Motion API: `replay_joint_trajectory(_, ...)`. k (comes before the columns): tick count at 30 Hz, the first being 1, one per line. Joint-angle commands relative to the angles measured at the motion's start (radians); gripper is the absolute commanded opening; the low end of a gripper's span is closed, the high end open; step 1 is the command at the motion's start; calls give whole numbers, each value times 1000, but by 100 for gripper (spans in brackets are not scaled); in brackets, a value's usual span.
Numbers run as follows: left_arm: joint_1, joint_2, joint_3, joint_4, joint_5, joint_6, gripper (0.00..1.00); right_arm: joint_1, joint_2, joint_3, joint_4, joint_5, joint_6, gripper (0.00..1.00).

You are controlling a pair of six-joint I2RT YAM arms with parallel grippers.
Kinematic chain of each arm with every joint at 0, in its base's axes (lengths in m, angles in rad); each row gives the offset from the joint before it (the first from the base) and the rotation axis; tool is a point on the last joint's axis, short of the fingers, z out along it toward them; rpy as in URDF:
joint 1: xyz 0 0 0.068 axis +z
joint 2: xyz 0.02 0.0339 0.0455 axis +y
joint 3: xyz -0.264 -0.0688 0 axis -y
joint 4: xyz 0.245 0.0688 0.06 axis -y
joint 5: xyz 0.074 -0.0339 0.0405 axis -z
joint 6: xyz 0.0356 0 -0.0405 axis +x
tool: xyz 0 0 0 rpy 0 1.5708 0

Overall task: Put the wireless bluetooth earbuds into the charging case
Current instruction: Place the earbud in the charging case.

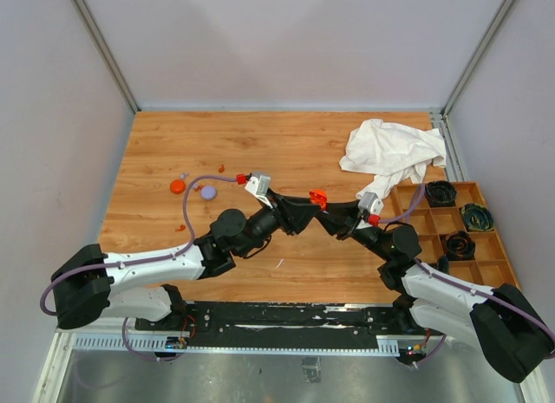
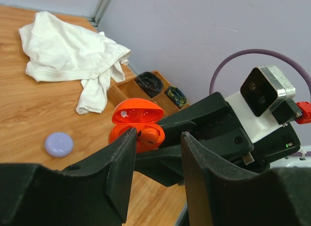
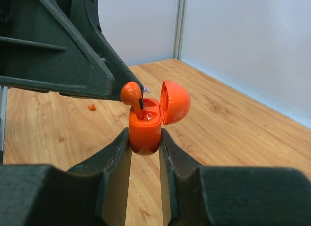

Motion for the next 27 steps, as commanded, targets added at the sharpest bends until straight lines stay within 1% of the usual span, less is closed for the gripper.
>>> replay_joint_trajectory(1,-10,-32,9,-11,7,-2,47,16,-10,11,29,7,-4,8)
replay_joint_trajectory(8,-9,-39,7,-26,5,-12,48,15,-9,11,27,10,-3,8)
replay_joint_trajectory(27,-9,-43,10,-40,77,-37,46,16,-7,10,21,13,-3,9)
